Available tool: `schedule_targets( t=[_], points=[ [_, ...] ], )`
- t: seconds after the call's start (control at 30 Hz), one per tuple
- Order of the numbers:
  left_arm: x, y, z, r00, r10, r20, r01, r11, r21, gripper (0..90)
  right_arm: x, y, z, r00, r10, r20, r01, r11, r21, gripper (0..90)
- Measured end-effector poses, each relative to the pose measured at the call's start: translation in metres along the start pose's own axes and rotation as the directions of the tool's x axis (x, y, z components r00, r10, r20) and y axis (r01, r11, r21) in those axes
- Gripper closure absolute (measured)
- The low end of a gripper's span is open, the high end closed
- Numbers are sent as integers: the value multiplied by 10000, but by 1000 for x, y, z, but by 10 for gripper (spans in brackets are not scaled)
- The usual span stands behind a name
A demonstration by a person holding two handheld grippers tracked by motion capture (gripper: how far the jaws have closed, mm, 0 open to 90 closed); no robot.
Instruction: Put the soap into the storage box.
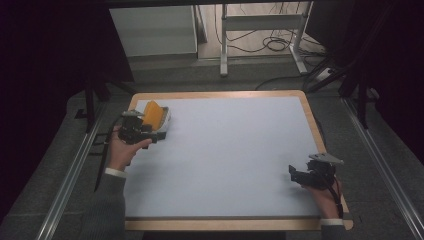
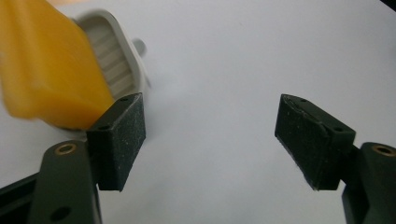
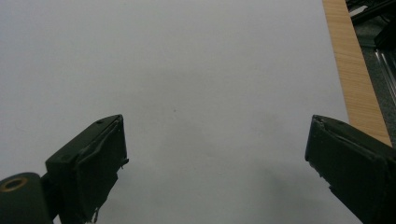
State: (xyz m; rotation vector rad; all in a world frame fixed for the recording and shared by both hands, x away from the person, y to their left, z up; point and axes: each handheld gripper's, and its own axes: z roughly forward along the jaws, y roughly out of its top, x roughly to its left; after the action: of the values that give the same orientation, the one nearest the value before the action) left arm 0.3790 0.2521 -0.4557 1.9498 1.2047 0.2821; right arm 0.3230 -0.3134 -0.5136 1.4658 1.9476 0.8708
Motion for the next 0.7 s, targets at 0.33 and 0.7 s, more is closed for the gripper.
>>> schedule_targets(
  t=[0.33,0.7],
  points=[
    [-17,-50,12,9995,-147,271,140,9995,272,243,0,0,0,10000,-78,-2,78,10000,-42,55],
    [-18,-74,20,9995,-316,98,311,9982,505,239,1,0,0,10000,-95,3,95,9999,-51,55]
  ],
)
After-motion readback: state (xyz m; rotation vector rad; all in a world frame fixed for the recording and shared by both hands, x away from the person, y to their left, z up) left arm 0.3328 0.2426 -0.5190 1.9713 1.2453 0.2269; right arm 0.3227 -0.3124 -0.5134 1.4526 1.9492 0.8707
